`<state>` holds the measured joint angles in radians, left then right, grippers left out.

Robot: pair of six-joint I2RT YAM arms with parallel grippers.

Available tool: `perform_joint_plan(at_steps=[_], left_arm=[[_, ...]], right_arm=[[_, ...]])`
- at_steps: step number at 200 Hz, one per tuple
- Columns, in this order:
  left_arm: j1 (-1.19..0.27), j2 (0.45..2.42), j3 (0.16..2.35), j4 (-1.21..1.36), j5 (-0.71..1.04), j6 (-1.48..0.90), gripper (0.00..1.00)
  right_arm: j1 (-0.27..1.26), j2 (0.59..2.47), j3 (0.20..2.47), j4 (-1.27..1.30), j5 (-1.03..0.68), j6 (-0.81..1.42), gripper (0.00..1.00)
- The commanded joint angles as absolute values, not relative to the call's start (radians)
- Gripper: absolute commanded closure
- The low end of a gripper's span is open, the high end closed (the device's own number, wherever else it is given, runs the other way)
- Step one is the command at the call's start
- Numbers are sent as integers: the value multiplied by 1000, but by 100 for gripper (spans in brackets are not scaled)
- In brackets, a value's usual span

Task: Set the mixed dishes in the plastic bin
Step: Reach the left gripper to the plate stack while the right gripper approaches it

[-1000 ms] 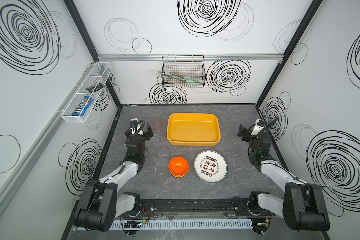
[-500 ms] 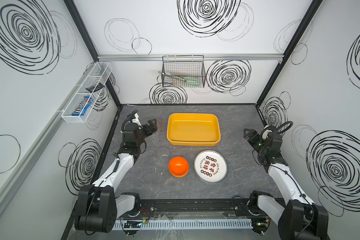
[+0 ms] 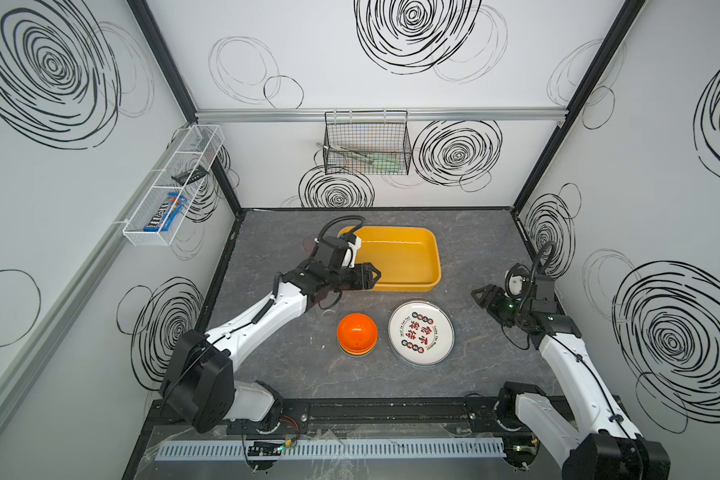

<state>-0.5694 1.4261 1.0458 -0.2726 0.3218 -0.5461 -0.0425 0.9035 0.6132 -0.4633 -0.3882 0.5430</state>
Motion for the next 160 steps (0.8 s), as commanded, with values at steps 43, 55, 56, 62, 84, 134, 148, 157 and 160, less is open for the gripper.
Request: perform_joint_plan(at_steps=[43,55,56,62,84,134,148,157,160], left_arm=[[-731,1581,1168,-486,253,-473,36],[-738,1607,1180,-493,251,-469,36],[-738,1609,1181,-494,252,-469,36],[-743,1625,1193,-502,256,-466,36],[-773,1678,1247,-550,231,-441,38],[-819,1767,1290,-588,189,-433,39],[-830,1783,1297,-596,163,-433,38],[-834,1792,1299,-599,150,-434,37],[-835,1793,1300,-600,148,-434,37]], right_arm=[[112,978,661,-622,-294,537,42],[138,979,658,-624,-275,551,42],[140,979,657,-624,-273,552,42],[150,980,657,-624,-266,559,42],[181,982,652,-630,-241,580,44],[199,983,635,-628,-228,596,44],[202,981,631,-626,-228,598,43],[204,980,629,-626,-227,601,42],[205,980,628,-626,-227,601,42]])
